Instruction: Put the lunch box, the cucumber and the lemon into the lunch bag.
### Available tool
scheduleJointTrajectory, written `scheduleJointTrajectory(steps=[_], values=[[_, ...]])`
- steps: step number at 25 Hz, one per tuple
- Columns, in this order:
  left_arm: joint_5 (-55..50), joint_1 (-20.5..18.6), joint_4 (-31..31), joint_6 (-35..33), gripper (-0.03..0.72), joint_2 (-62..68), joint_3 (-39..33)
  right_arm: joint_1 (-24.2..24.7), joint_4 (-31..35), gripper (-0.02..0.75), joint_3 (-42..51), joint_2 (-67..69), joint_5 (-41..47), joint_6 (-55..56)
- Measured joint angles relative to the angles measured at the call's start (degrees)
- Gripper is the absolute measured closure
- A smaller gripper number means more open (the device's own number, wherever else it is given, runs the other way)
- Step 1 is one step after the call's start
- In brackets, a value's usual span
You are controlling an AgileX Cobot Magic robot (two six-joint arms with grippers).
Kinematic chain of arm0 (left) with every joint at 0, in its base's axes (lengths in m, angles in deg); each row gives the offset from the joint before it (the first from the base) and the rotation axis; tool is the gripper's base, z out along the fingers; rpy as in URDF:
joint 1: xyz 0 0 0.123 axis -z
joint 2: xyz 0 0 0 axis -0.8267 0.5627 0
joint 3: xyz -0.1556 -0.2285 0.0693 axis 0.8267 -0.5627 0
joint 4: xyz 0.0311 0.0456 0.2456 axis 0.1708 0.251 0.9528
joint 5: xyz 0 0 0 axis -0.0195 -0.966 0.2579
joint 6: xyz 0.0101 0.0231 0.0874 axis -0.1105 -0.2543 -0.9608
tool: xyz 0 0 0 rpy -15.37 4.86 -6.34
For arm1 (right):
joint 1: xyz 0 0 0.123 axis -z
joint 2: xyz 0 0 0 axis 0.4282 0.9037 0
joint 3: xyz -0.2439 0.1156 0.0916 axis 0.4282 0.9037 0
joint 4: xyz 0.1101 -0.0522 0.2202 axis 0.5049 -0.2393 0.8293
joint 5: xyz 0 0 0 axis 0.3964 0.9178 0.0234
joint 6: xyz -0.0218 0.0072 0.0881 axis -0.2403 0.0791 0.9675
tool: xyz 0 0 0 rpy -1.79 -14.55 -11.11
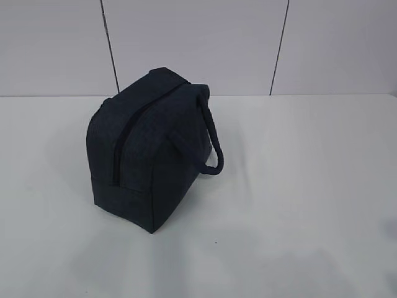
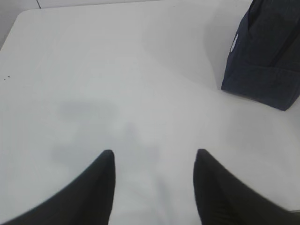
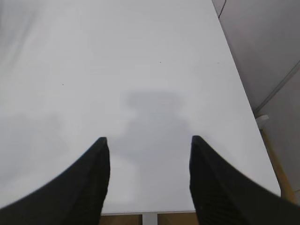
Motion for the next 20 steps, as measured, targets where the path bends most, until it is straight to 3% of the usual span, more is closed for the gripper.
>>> scheduleJointTrajectory(steps=[20], values=[[0.0,-0.46,0.0,0.0,0.328,0.0,0.0,0.0,0.0,0.318,0.0,0.0,0.0,0.0]])
